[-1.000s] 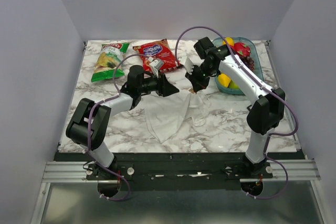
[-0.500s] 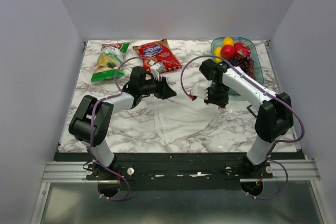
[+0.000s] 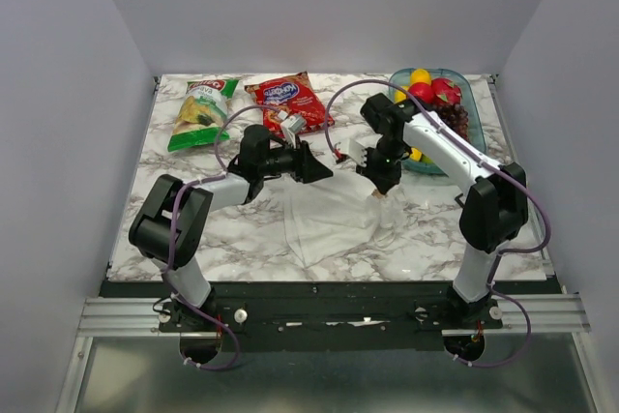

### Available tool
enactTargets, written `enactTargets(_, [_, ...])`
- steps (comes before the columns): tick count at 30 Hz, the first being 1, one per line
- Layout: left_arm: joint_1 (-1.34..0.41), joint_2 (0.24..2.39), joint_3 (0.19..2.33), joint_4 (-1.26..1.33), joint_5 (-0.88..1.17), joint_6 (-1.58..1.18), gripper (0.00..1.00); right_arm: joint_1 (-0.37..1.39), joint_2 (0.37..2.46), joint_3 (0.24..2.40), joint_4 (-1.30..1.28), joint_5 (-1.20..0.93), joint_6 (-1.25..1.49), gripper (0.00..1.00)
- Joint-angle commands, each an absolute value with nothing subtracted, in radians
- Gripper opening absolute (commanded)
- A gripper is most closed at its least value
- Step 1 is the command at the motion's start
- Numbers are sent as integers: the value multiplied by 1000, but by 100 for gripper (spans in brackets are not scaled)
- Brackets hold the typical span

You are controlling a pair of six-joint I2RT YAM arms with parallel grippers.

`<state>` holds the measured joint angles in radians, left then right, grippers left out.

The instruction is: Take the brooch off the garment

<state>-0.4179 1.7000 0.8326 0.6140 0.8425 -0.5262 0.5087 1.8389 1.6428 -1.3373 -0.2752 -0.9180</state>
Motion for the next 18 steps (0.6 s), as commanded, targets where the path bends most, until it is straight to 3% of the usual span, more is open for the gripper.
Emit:
enactTargets(1, [-462, 1753, 819, 807, 848, -686, 51, 503, 1850, 1690, -1467, -334, -865, 1])
enactTargets(11, [-457, 1714, 854, 663, 887, -609, 50, 503, 1842, 1713, -1183, -325, -500, 0])
enactTargets(18, [-417, 1583, 908, 194, 792, -258, 50, 463, 1849, 1730, -834, -276, -286, 0])
